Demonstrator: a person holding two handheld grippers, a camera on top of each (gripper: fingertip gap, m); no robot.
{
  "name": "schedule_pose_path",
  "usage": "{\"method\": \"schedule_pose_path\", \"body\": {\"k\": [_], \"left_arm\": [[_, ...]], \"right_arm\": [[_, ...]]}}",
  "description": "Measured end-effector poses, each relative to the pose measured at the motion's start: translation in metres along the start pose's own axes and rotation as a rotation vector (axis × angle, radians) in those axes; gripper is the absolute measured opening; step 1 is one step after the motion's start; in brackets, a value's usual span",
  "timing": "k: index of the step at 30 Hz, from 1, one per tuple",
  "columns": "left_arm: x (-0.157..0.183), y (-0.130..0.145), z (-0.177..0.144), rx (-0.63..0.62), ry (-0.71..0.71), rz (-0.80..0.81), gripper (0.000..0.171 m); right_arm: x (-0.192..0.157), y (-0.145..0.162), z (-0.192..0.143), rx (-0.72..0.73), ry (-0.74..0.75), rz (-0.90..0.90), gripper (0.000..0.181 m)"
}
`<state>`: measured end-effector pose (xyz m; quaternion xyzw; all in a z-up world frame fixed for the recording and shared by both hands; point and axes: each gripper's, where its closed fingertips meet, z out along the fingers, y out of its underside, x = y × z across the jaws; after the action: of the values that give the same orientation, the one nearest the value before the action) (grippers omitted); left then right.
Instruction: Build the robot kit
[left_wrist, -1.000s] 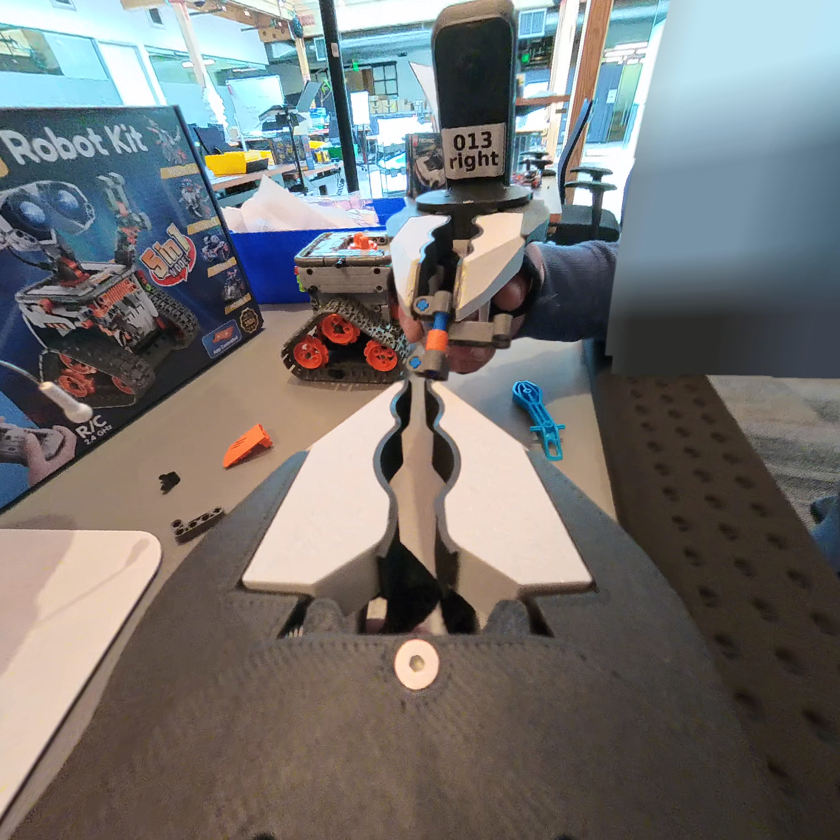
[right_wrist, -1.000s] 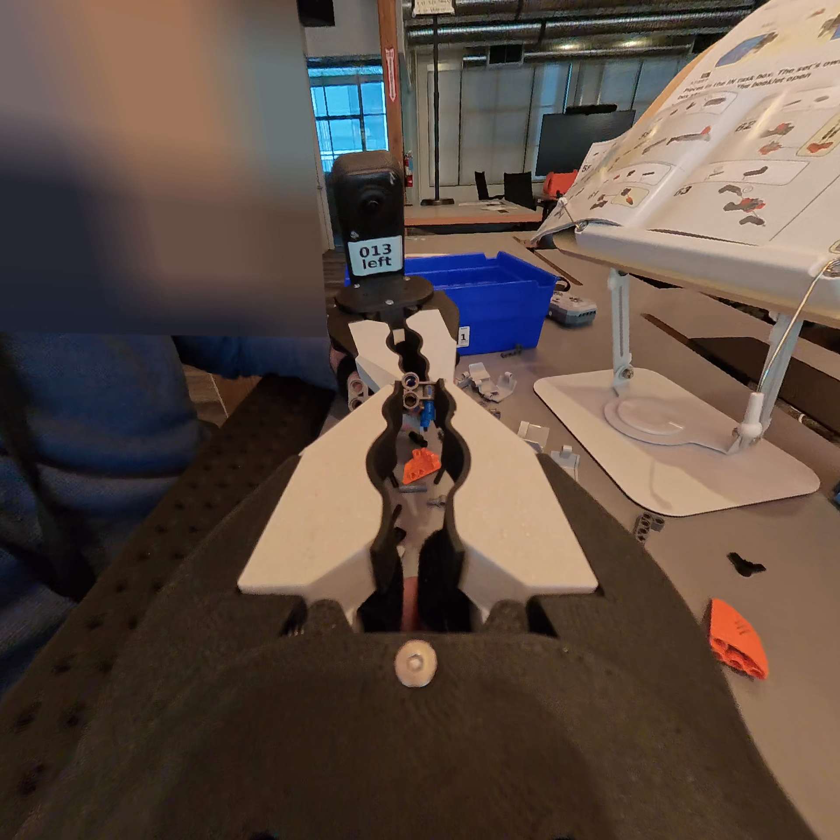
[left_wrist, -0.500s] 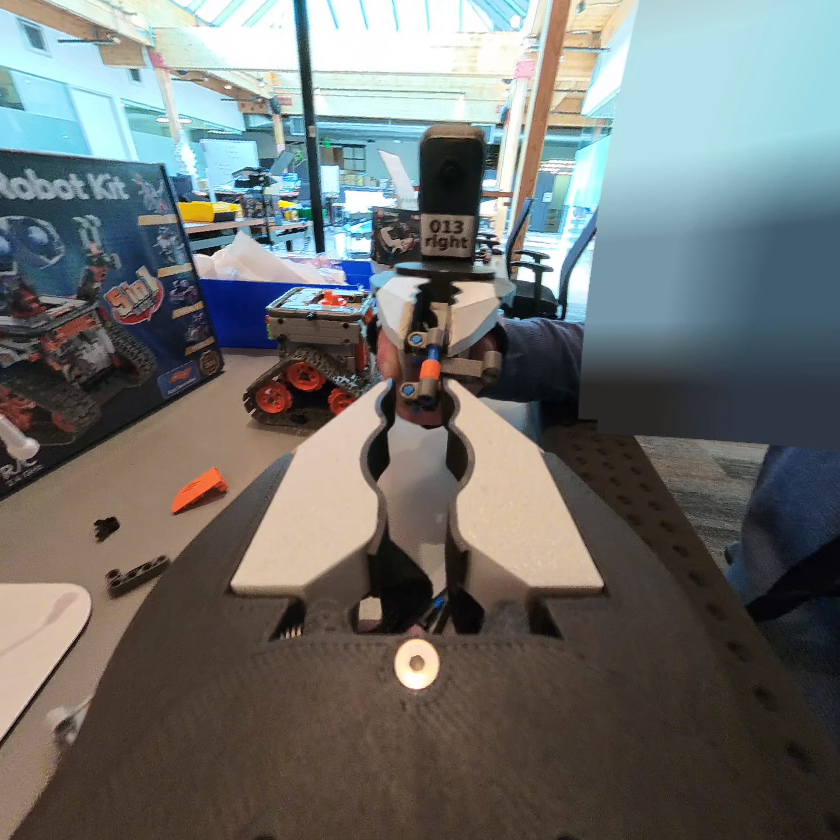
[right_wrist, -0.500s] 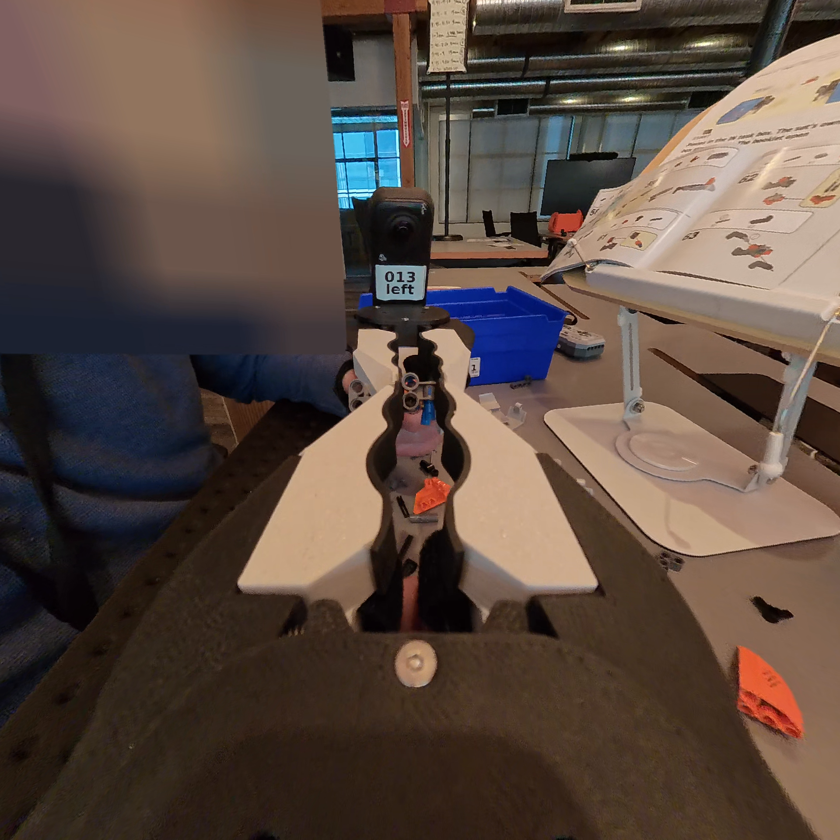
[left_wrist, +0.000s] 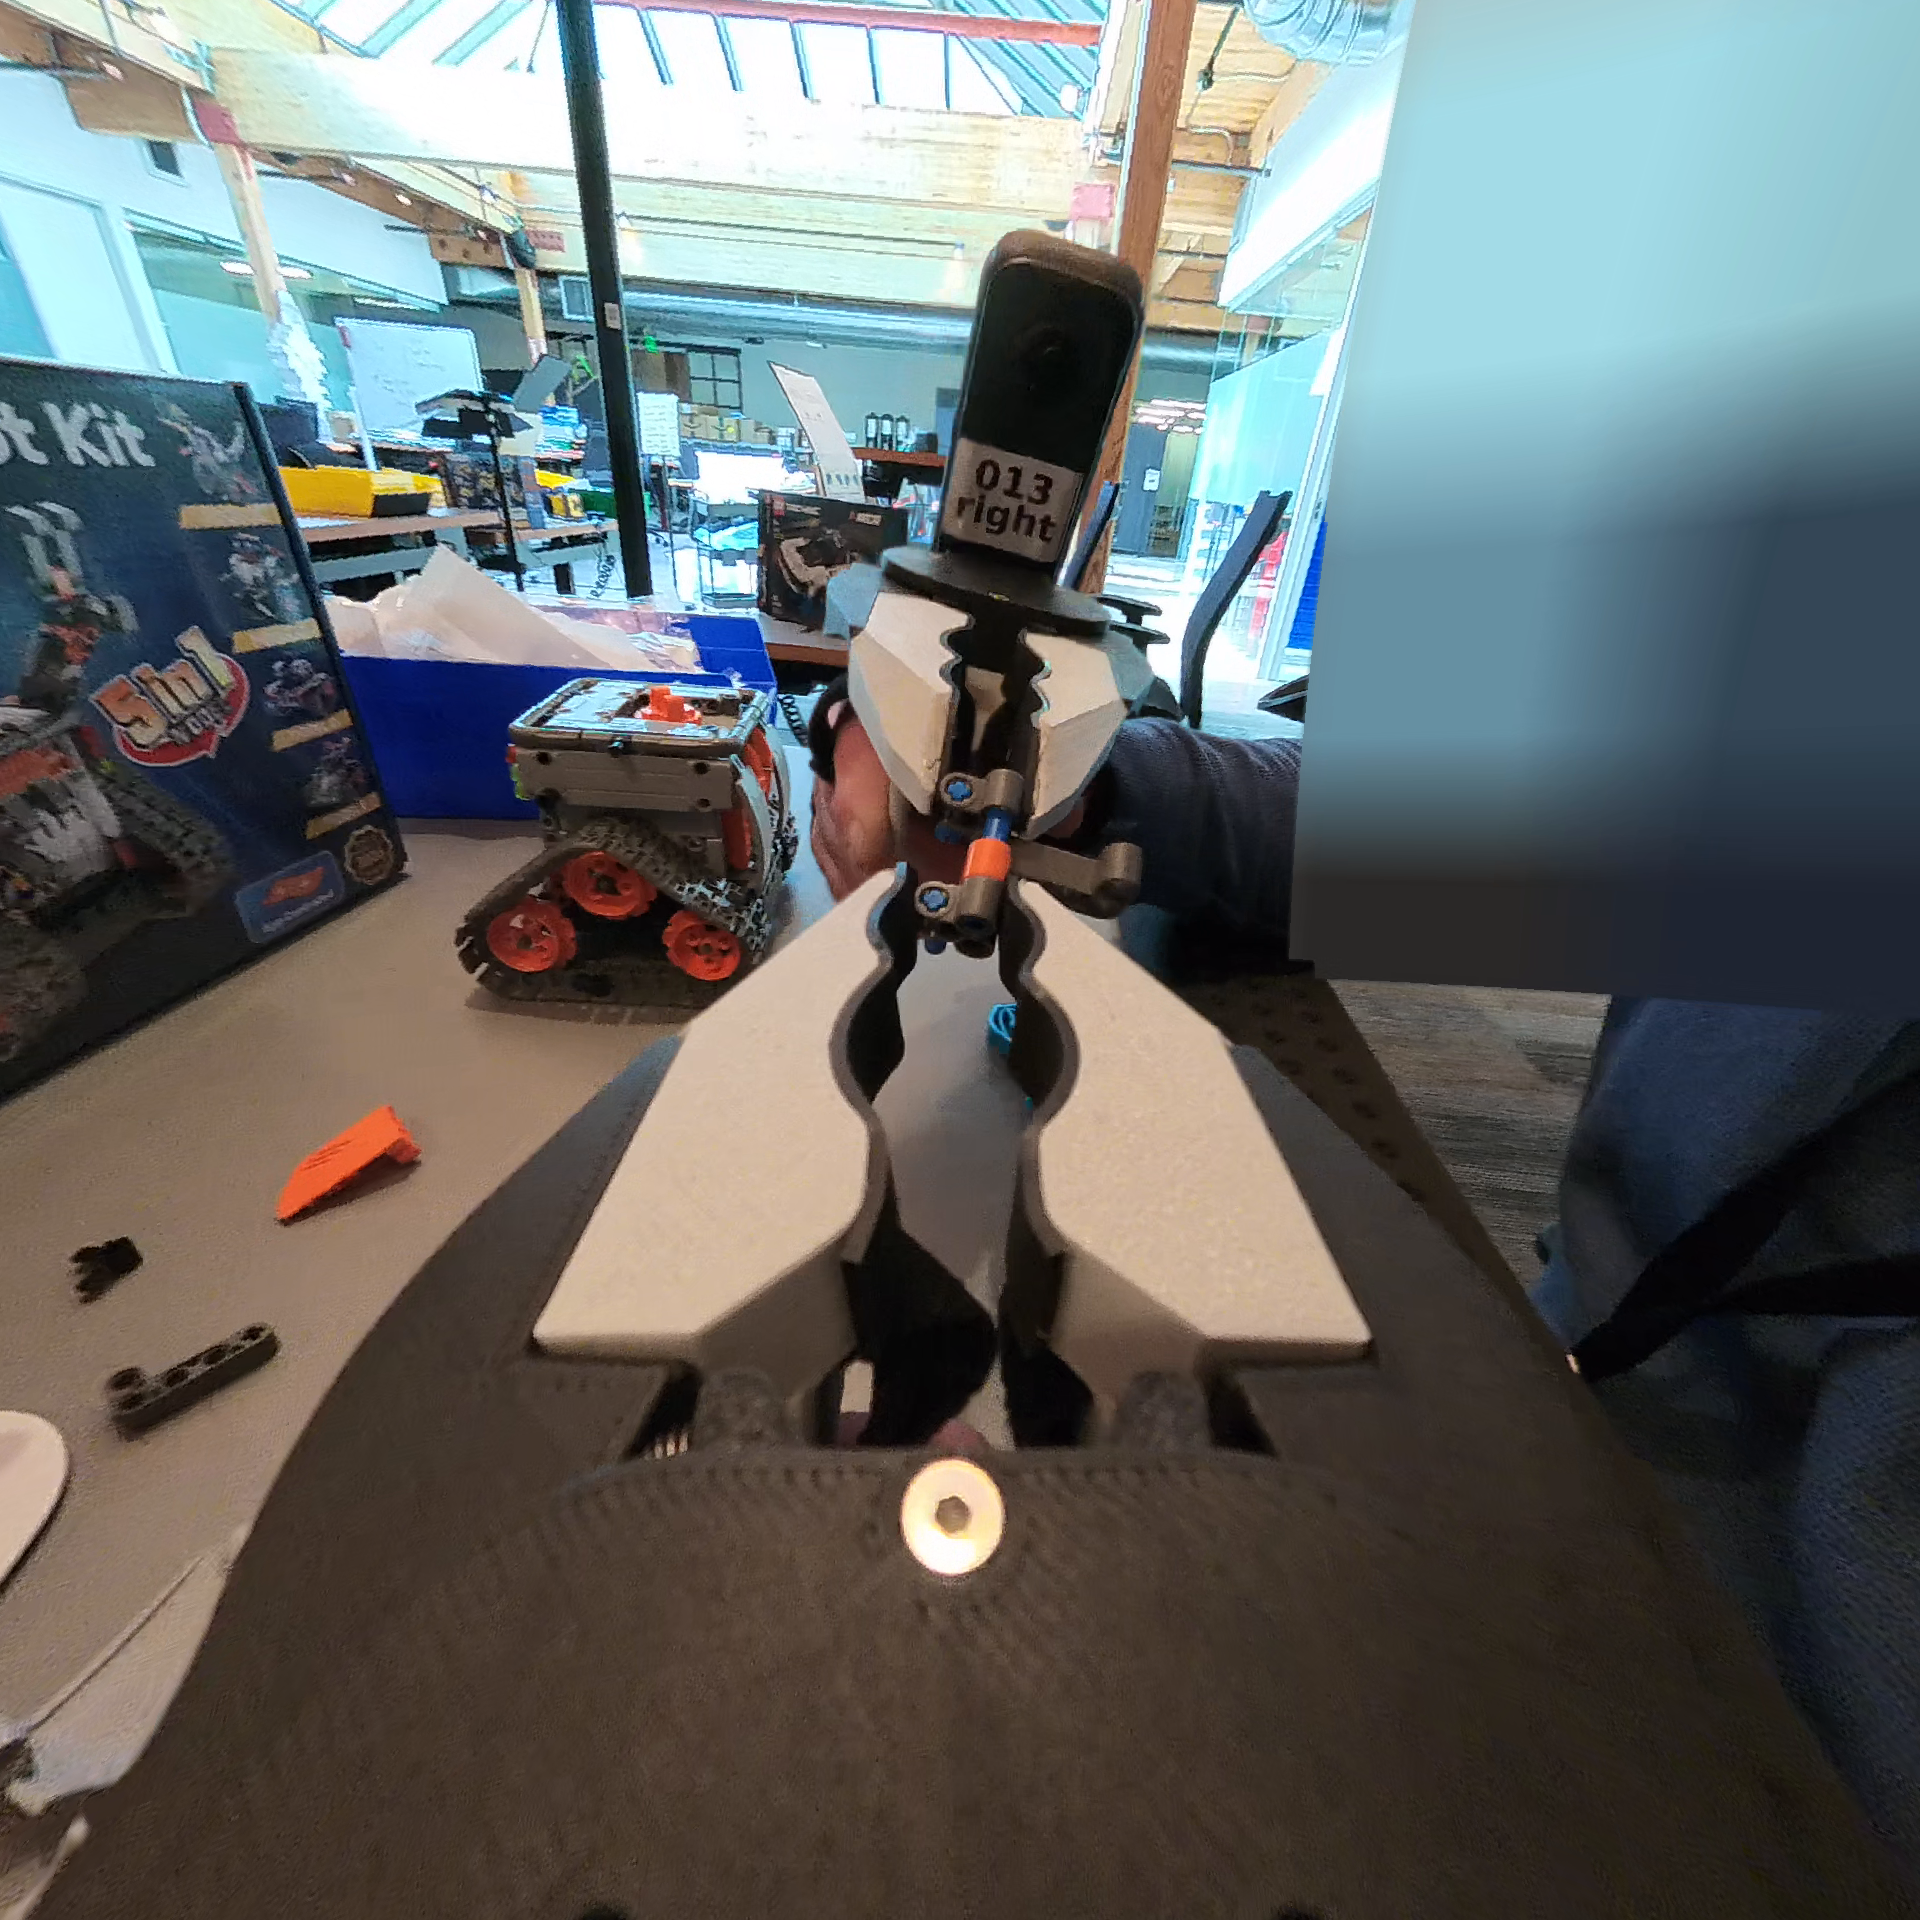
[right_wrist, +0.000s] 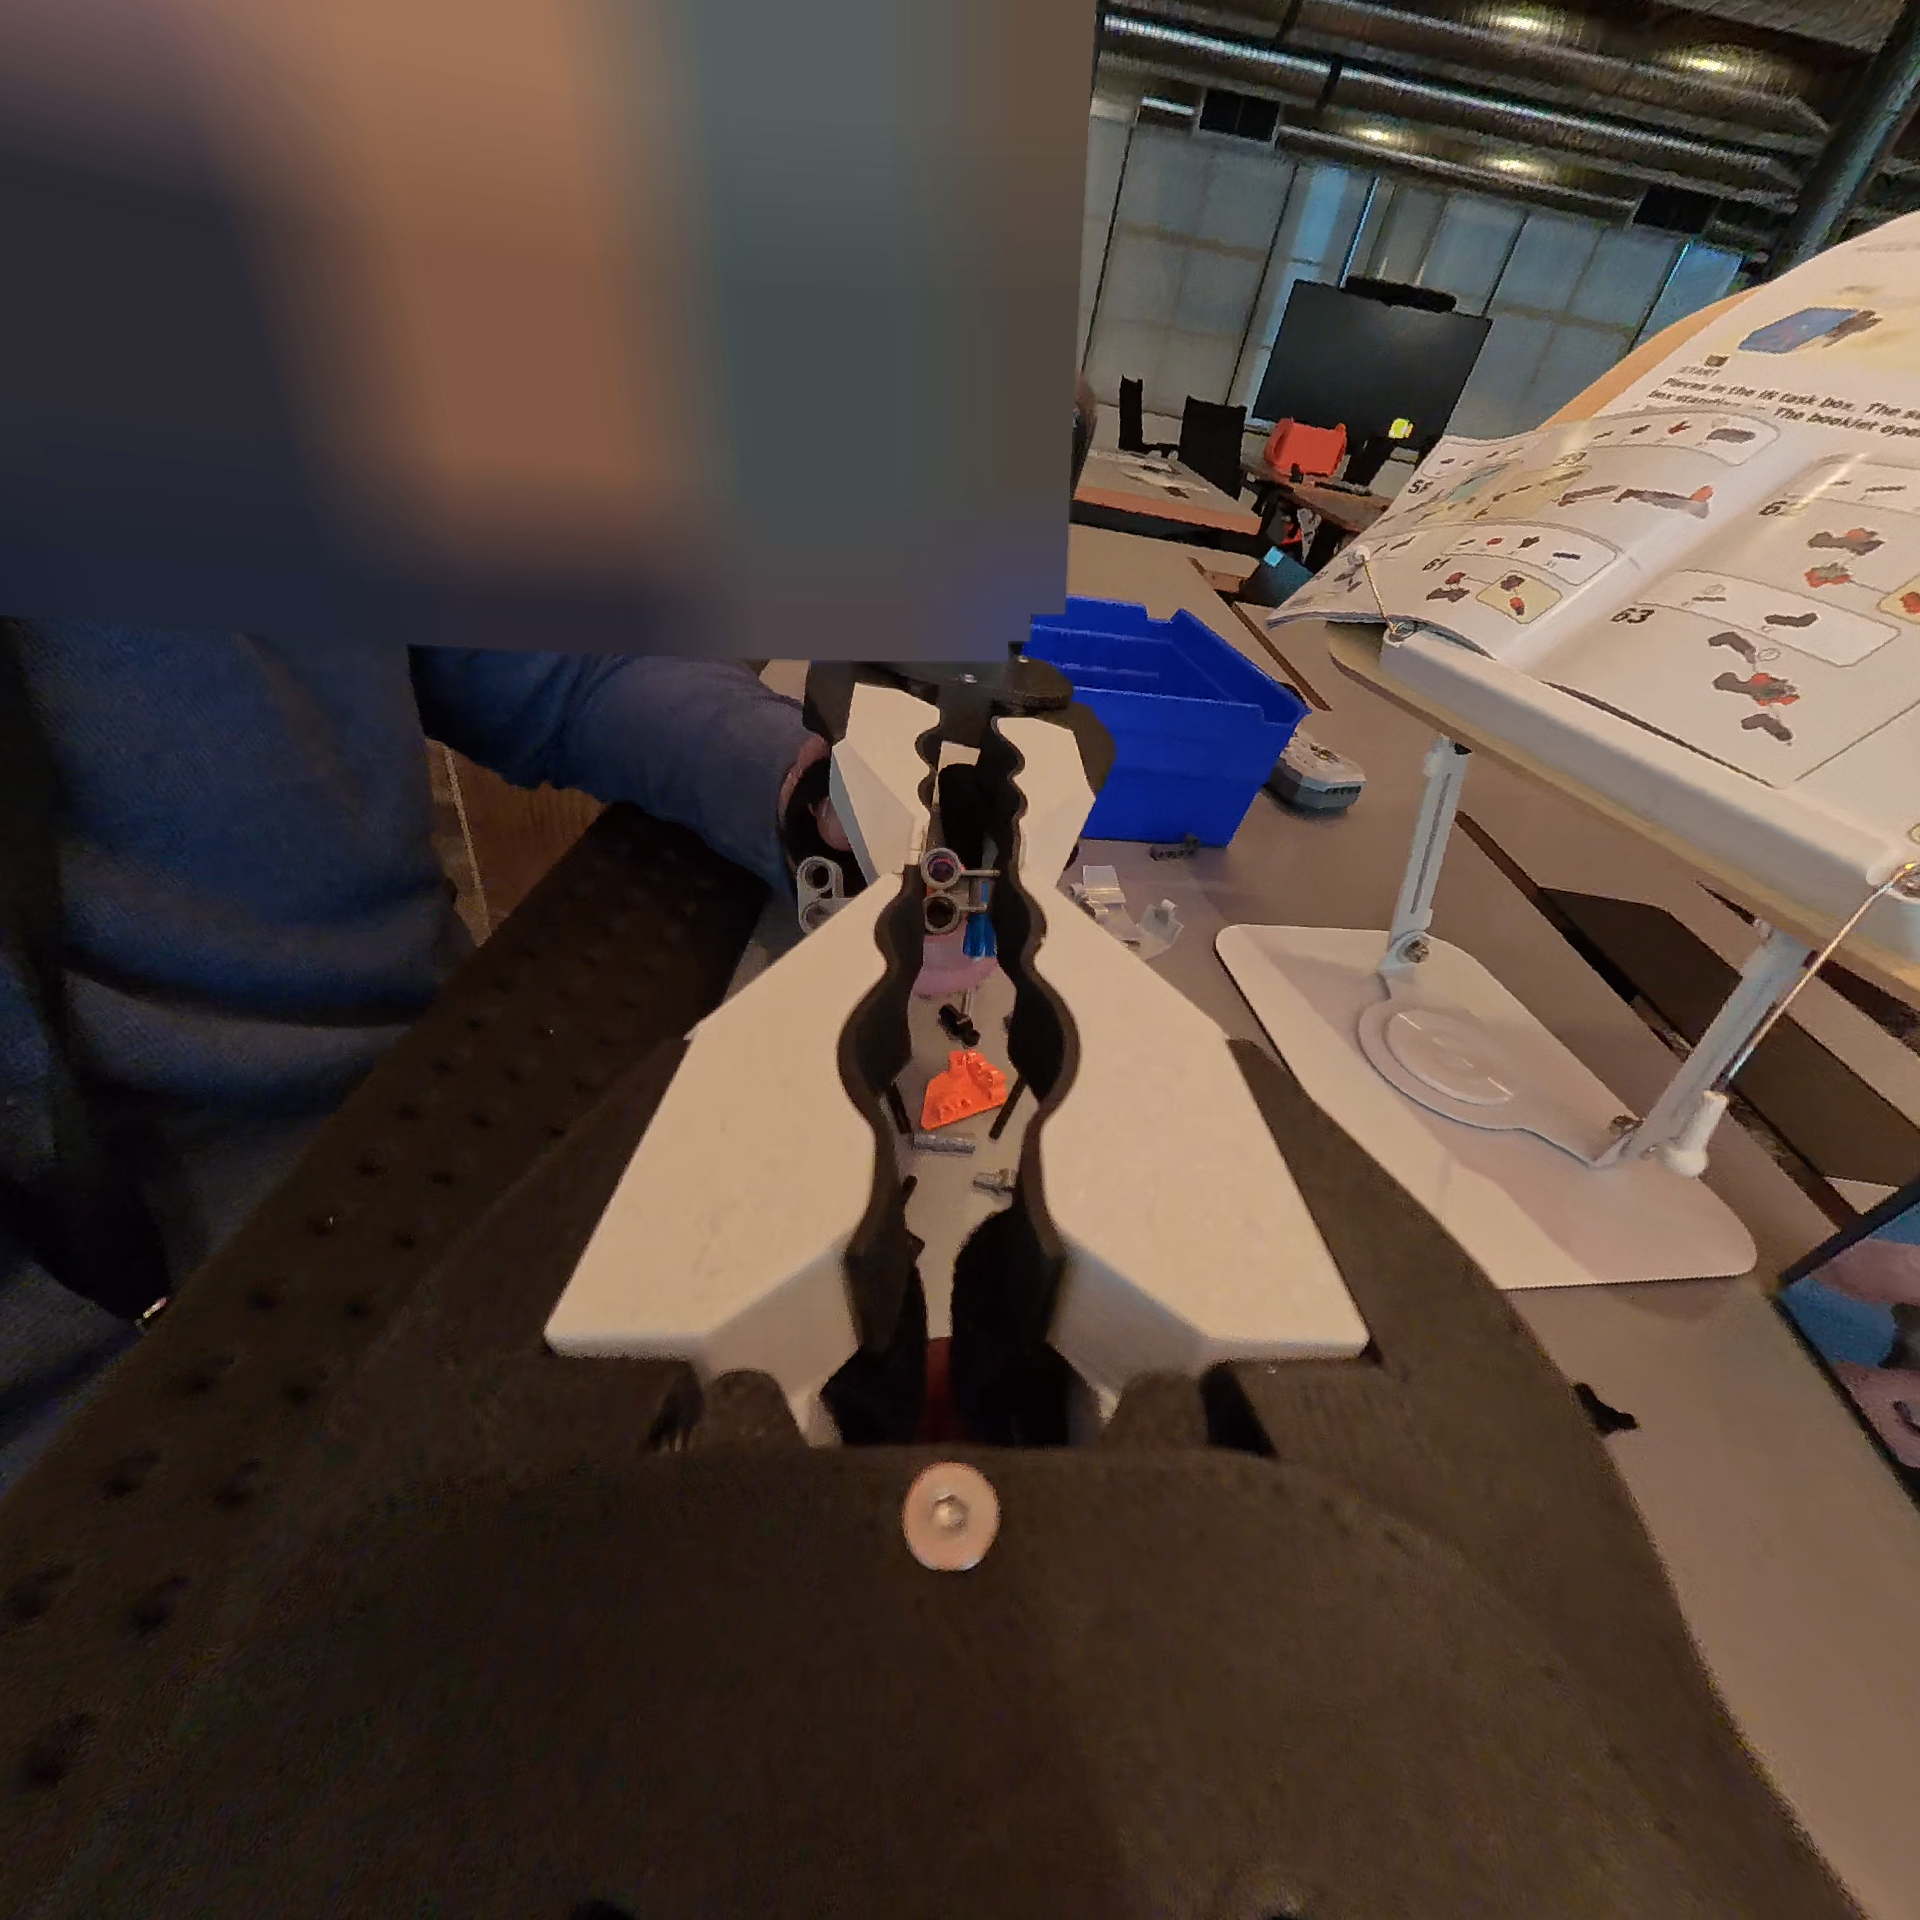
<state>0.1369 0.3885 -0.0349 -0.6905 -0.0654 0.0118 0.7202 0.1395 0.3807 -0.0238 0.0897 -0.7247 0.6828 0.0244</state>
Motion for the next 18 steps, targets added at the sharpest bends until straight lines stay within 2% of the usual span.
{"method": "schedule_pose_path", "body": {"k": [4, 10, 15, 18], "left_arm": [[0.002, 0.001, 0.0, -0.005, 0.02, -0.023, 0.012], [-0.003, 0.006, 0.001, -0.057, -0.042, 0.038, 0.011], [-0.007, 0.004, 0.002, -0.066, -0.091, 0.065, 0.012], [-0.007, 0.005, 0.002, -0.098, -0.148, 0.223, 0.013]], "right_arm": [[-0.003, 0.002, 0.001, -0.074, 0.023, -0.087, 0.013], [0.001, 0.008, 0.001, -0.117, 0.037, -0.052, 0.013], [0.007, 0.006, 0.002, -0.064, 0.054, 0.014, 0.013], [0.006, 0.005, 0.001, -0.063, 0.049, -0.015, 0.014]]}}
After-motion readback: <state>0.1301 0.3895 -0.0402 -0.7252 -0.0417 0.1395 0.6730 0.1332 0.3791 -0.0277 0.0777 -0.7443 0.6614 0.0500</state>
